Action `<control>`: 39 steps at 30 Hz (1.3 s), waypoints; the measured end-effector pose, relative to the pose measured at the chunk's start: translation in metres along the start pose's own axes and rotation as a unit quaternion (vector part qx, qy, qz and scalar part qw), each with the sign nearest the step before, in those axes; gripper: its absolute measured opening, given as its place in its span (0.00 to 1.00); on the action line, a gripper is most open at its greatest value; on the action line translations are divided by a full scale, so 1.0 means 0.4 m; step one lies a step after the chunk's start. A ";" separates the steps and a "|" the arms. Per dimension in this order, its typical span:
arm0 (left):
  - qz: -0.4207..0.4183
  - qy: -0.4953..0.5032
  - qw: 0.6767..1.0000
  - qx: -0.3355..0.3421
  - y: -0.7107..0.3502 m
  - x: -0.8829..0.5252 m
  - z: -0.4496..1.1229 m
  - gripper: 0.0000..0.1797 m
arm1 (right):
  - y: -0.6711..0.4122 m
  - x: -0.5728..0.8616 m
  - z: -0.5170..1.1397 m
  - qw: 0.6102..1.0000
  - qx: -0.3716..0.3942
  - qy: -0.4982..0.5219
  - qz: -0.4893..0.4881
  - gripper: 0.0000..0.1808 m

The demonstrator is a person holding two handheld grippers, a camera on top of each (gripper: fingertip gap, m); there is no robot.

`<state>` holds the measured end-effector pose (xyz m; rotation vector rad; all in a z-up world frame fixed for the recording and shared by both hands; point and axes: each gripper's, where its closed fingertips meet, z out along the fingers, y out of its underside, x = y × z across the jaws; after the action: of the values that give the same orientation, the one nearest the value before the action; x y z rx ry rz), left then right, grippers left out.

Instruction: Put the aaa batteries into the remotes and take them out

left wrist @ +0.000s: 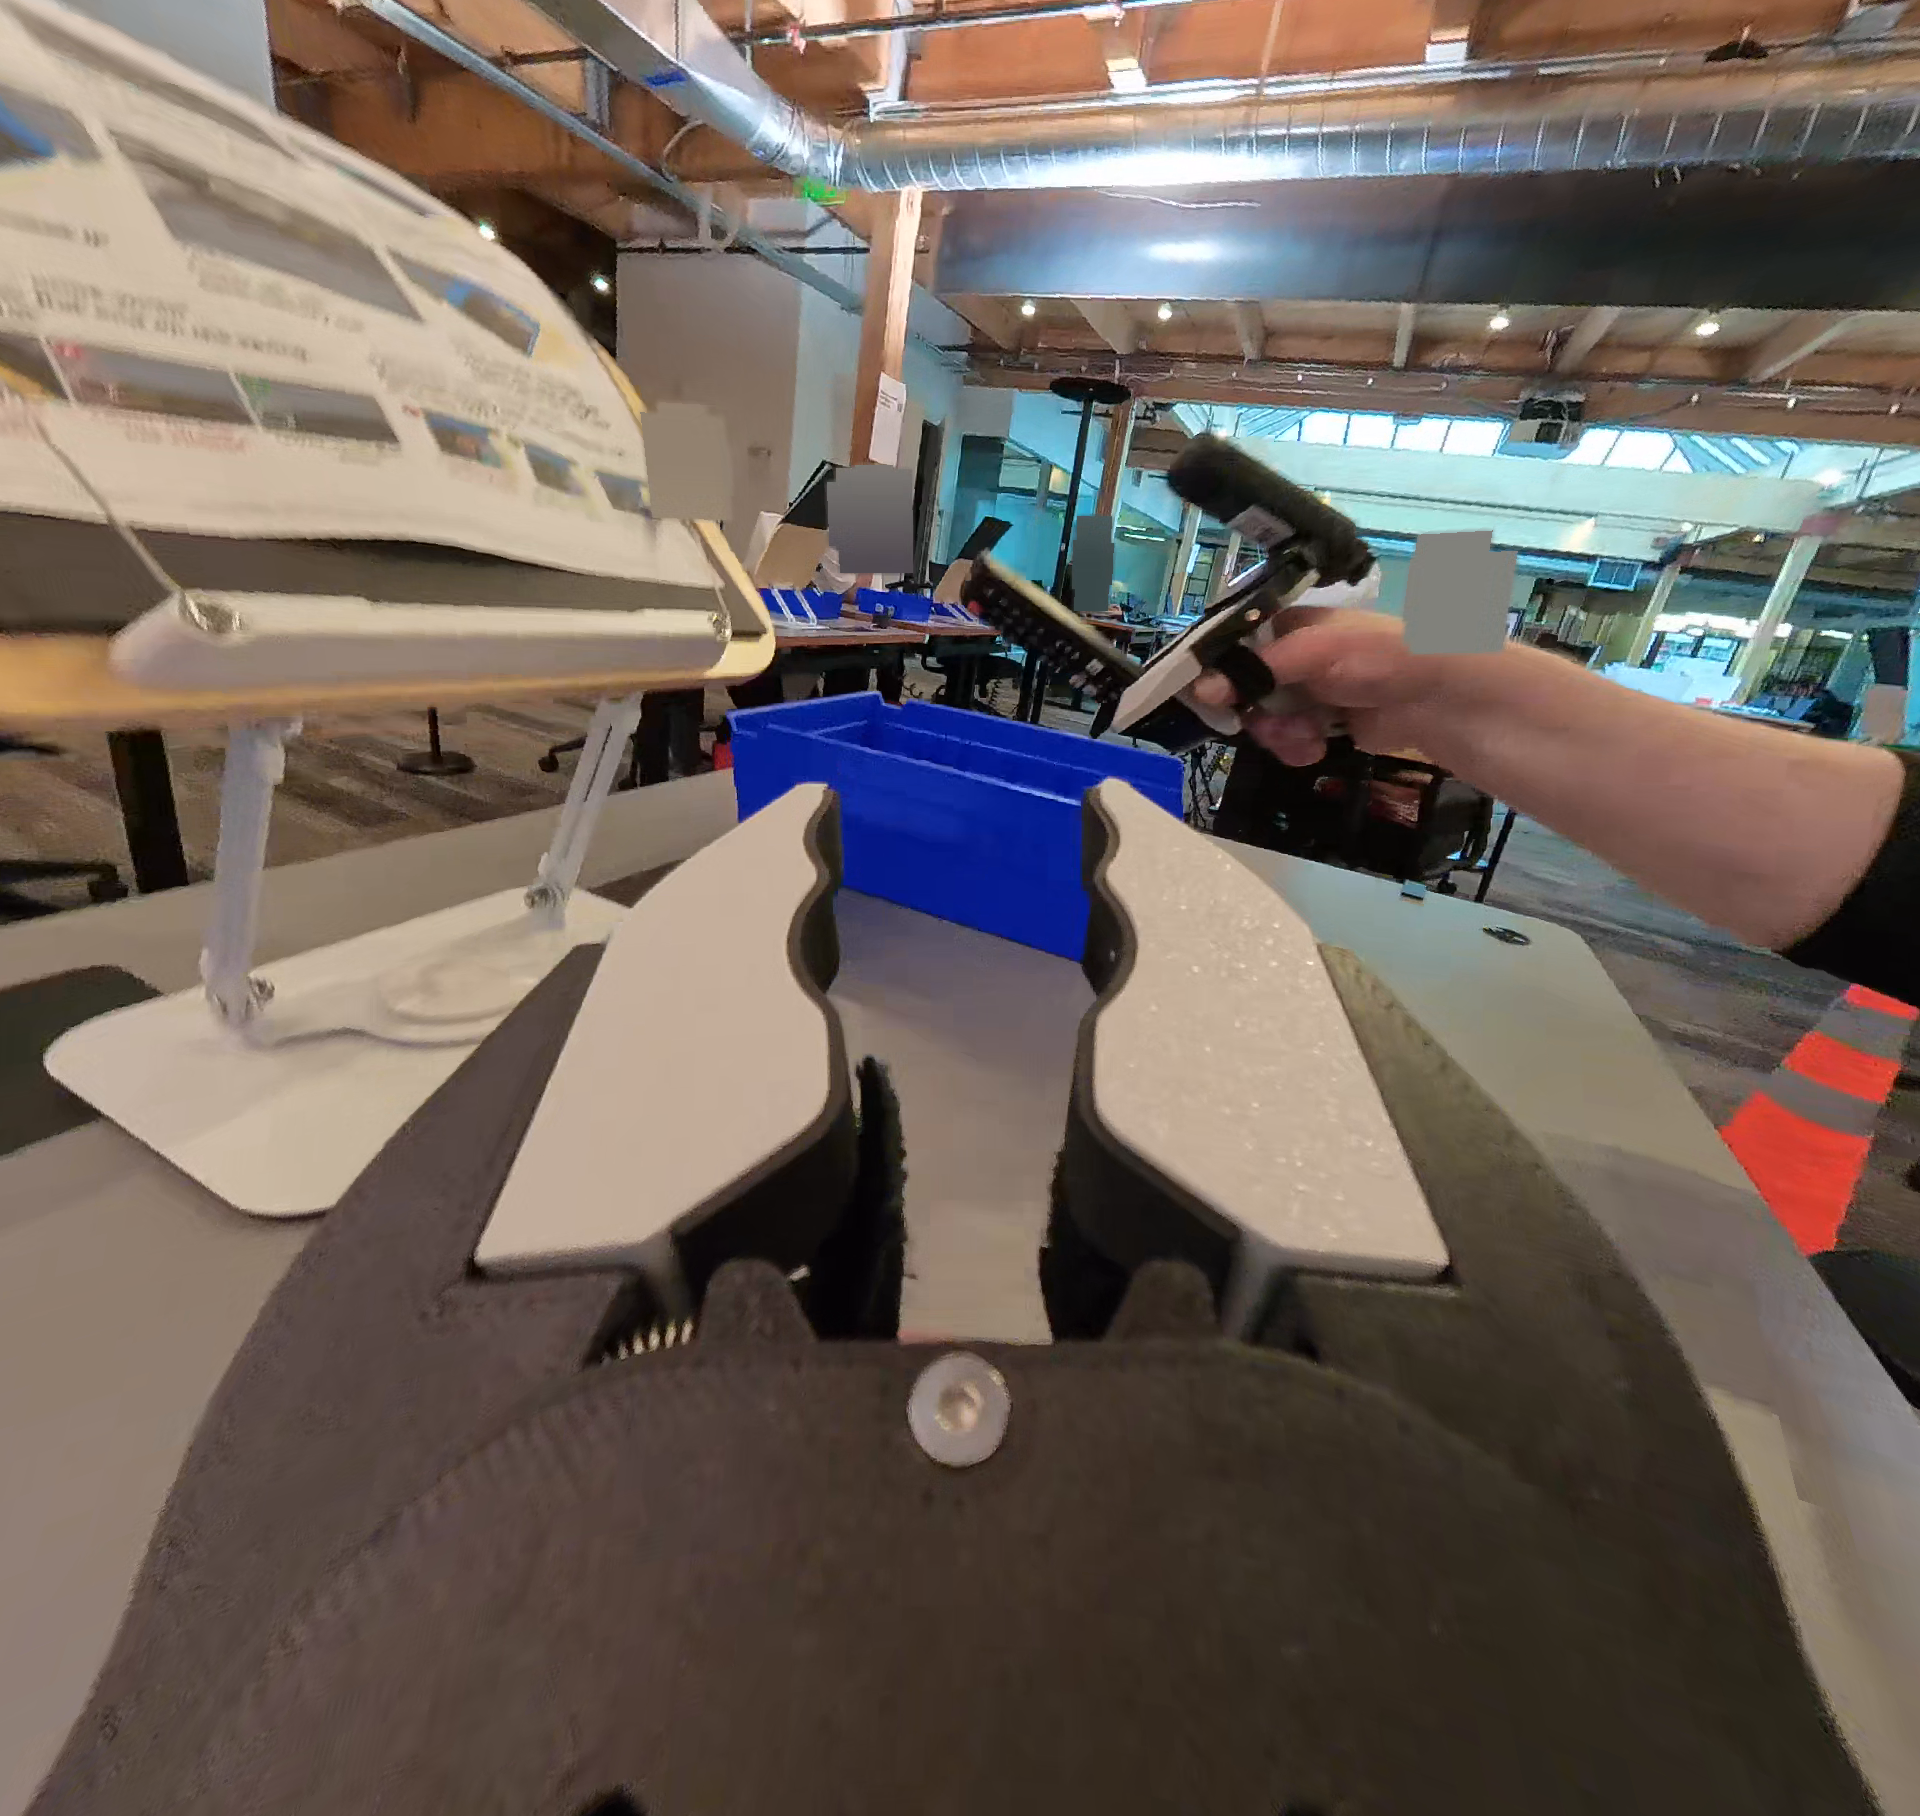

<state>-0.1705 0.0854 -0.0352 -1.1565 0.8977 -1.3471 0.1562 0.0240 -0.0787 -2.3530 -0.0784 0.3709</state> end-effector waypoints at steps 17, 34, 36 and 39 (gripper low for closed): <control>-0.045 -0.012 0.999 0.011 0.013 -0.045 -0.032 0.27 | 0.182 0.179 0.238 0.960 -0.242 0.075 0.118 0.31; -0.055 -0.024 0.998 0.007 0.029 -0.059 -0.033 0.27 | 0.103 0.252 0.264 0.968 -0.211 0.126 0.050 0.22; -0.050 -0.028 0.998 -0.001 0.036 -0.061 -0.031 0.27 | 0.128 0.244 0.264 0.961 -0.249 0.120 0.022 0.24; -0.044 -0.029 0.999 -0.006 0.038 -0.059 -0.028 0.27 | 0.113 0.242 0.241 0.965 -0.231 0.115 0.044 0.25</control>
<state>-0.1792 0.1057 -0.0557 -1.2508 0.8231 -1.3737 0.2188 0.0715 -0.1993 -2.8524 0.0567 0.1245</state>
